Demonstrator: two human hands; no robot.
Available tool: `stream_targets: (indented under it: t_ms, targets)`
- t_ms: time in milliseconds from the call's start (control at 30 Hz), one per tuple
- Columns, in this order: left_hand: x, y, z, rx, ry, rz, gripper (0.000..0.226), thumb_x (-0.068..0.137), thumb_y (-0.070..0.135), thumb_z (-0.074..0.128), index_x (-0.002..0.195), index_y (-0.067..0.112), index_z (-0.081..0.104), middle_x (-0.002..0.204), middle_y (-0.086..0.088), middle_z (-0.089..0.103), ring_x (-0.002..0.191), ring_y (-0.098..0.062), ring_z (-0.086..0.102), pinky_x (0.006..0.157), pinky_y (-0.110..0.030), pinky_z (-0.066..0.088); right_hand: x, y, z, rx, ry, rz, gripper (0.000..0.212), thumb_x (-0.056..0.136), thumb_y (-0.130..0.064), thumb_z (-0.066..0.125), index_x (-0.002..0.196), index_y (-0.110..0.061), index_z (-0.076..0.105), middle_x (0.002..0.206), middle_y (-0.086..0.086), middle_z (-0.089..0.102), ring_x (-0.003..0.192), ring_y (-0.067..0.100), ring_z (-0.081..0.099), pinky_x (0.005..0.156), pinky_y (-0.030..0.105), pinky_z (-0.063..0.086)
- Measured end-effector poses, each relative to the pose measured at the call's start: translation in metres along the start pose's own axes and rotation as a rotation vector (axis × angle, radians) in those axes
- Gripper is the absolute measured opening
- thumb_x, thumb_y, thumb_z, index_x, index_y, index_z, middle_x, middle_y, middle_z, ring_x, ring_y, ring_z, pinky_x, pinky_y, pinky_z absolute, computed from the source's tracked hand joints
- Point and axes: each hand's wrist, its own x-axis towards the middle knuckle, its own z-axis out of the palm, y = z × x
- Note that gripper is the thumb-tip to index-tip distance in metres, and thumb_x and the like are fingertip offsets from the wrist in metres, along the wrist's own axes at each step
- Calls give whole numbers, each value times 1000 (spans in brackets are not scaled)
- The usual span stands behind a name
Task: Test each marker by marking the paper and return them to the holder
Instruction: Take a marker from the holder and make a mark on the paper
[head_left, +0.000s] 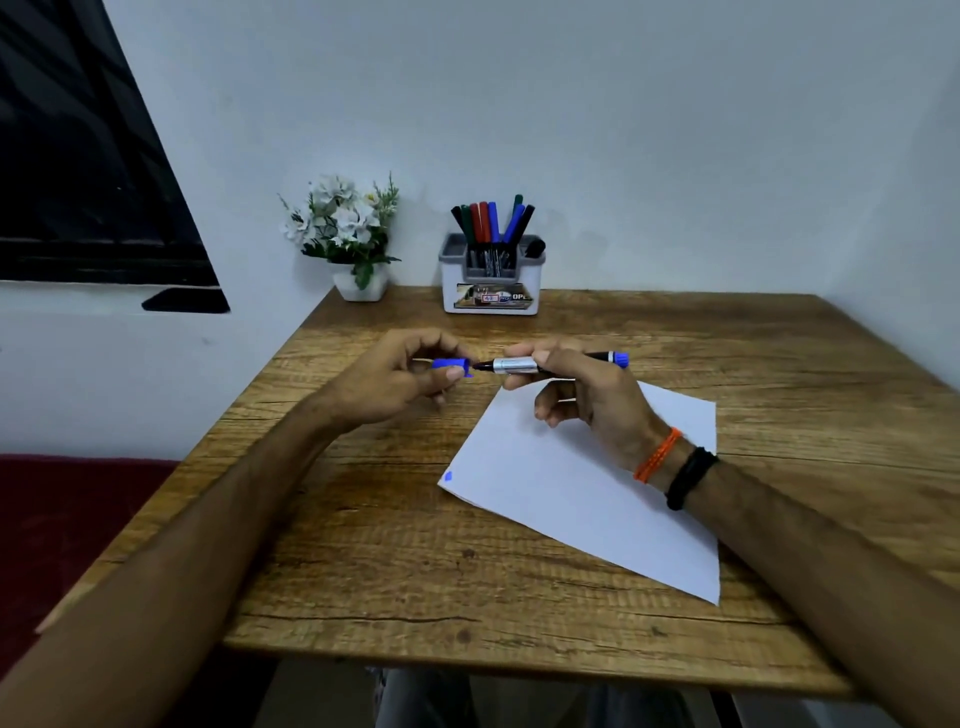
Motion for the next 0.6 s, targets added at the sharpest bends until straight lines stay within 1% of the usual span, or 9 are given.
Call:
stream_targets:
  t_ms: [100,167,300,433,500,533,600]
  targets:
    - [0,-1,-1,-27,27,9,22,89,2,60,111,0,63,96,-14,65,69,-5,61,67,-23,55,0,1,1,-29,16,-8,20,97,-13,54,107,-10,71,94,14,76,53,16,61,50,23,47]
    - [1,0,1,-42,34,19,23,88,2,61,110,-3,62,98,-14,65,69,-5,62,67,-23,56,1,1,2,-31,23,-10,17,95,-12,57,106,-6,68,95,14,76,51,16,61,49,23,47]
    - [2,-3,4,-77,24,30,20,87,2,61,106,-1,63,91,-8,66,69,-7,63,67,-22,56,1,3,4,-58,38,-65,13,92,-13,65,102,-5,67,91,12,77,48,16,59,48,23,47]
    - [3,-5,2,-121,29,33,17,89,5,59,105,2,65,90,-10,70,69,-10,61,64,-23,54,2,5,1,-80,61,-144,16,91,-16,67,100,-6,74,77,11,72,47,15,49,44,21,41]
    - [3,-4,1,-135,47,36,16,92,10,55,103,5,66,83,-3,71,66,-9,58,60,-20,52,3,6,-1,-51,54,-129,20,93,-19,63,99,-5,75,77,11,72,46,15,48,45,20,40]
    - [3,-2,2,-124,57,46,16,94,12,52,101,6,66,78,1,69,64,-8,56,57,-19,50,4,6,-2,-50,51,-138,20,94,-18,62,99,-4,75,77,9,72,45,14,48,44,19,40]
    - [3,-1,3,-93,88,71,24,98,18,45,97,5,65,68,4,64,57,-5,50,51,-16,42,5,8,0,-102,39,-200,17,95,-13,60,99,-4,74,72,4,69,43,11,46,42,19,38]
